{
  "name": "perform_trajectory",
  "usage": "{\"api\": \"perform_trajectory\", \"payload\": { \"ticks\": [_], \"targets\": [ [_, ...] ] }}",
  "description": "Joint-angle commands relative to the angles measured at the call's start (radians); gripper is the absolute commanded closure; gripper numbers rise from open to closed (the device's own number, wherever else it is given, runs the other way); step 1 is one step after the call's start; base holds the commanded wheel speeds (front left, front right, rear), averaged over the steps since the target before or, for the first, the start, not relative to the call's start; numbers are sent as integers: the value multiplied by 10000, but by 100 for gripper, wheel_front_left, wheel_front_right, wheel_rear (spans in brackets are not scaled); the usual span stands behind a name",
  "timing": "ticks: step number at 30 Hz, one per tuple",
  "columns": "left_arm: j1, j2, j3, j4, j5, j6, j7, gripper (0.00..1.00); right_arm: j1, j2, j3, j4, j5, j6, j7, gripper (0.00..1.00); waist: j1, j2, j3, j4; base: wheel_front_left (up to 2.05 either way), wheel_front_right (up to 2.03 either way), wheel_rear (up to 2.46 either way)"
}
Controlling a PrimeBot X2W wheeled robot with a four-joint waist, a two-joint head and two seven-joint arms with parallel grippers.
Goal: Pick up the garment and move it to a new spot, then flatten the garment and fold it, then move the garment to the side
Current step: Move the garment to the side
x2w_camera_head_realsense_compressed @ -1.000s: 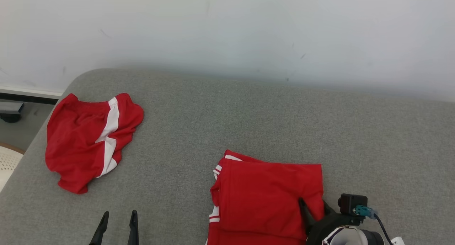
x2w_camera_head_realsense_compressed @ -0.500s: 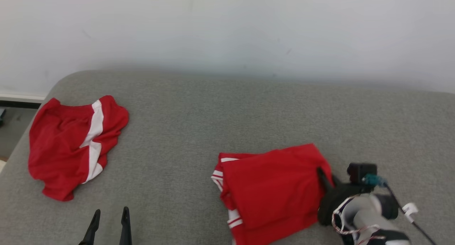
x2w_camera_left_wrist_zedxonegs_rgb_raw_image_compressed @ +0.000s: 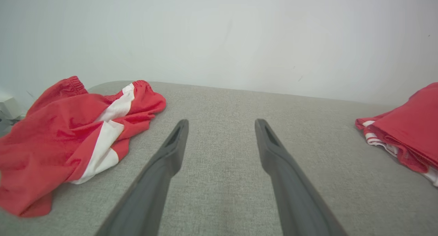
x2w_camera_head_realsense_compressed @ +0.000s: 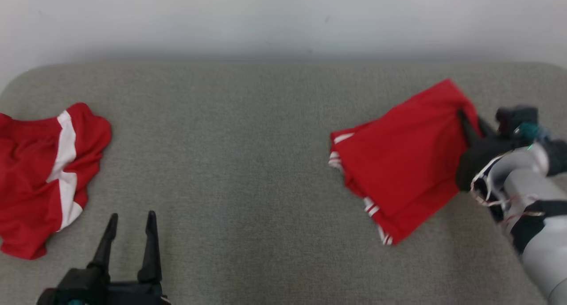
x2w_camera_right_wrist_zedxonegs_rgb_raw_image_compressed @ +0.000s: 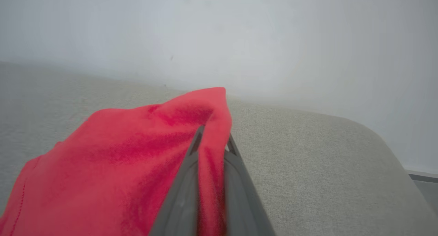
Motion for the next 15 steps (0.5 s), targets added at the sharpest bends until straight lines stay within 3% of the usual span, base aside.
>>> {"api": "perform_trajectory", "payload": {
  "ticks": [1,15],
  "targets": [
    [-267,142,51,-204,-36,12,-7,0,-416,-254,88,31,-109,-26,52,100,-1,-1,985,-492,0,0,0],
    [-1152,830,100,-1067,-50,10,-7,0,-2552,-2032,400,554,-249,-26,392,100,-1,-1,2619,-1005,0,0,0]
  ]
}}
